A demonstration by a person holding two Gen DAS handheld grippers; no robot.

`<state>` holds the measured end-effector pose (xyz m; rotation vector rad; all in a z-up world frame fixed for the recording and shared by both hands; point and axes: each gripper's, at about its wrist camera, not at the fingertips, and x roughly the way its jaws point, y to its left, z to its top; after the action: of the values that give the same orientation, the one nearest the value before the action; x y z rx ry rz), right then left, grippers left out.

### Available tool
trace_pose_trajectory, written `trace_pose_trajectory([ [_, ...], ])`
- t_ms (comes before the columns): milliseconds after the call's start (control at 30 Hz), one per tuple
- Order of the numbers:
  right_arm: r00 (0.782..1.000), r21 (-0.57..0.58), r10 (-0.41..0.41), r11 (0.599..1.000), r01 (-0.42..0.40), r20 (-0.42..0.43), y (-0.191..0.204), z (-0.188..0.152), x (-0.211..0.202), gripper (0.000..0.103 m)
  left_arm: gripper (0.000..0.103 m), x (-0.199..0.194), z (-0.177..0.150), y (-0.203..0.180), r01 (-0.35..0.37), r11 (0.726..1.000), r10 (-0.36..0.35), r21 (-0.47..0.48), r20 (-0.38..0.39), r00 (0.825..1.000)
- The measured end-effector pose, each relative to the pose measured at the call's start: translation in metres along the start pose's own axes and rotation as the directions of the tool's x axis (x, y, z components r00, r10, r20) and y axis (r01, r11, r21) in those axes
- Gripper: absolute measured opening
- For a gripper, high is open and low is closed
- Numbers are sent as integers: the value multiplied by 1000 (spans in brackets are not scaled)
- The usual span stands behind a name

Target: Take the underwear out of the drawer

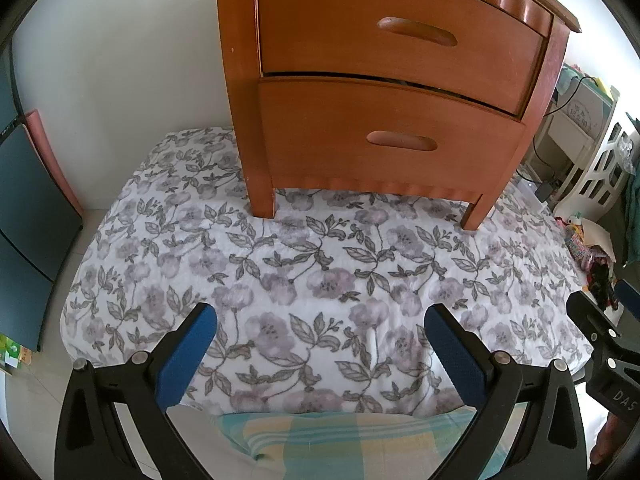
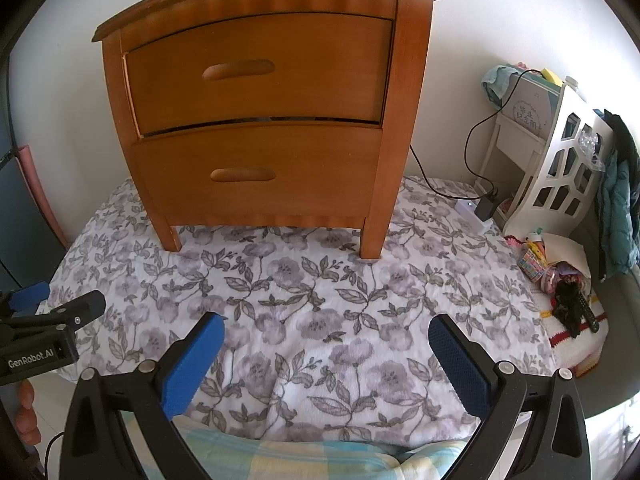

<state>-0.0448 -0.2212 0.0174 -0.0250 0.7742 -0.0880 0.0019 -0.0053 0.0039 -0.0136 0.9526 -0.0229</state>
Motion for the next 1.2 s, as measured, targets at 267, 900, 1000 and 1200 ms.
trace_pose_trajectory([
  [267, 1000, 0, 0, 1000, 0, -2, 0, 0, 1, 103, 103, 1, -1, 2, 3, 1000, -3, -4, 1, 1000],
  [900, 1000, -3, -2, 1000, 2, -8, 1, -1, 3, 103, 103, 1, -4, 2, 4, 1000, -4, -10, -2, 1000],
  [1000, 1000, -4, -1, 1000, 0, -8, 1, -3, 3, 103, 103, 1, -4, 2, 6, 1000, -6, -10, -2, 1000],
  [1200, 1000, -5, -1, 1000, 1, -10, 1, -2, 3, 103, 103, 1, -4, 3, 6, 1000, -6, -11, -3, 1000],
])
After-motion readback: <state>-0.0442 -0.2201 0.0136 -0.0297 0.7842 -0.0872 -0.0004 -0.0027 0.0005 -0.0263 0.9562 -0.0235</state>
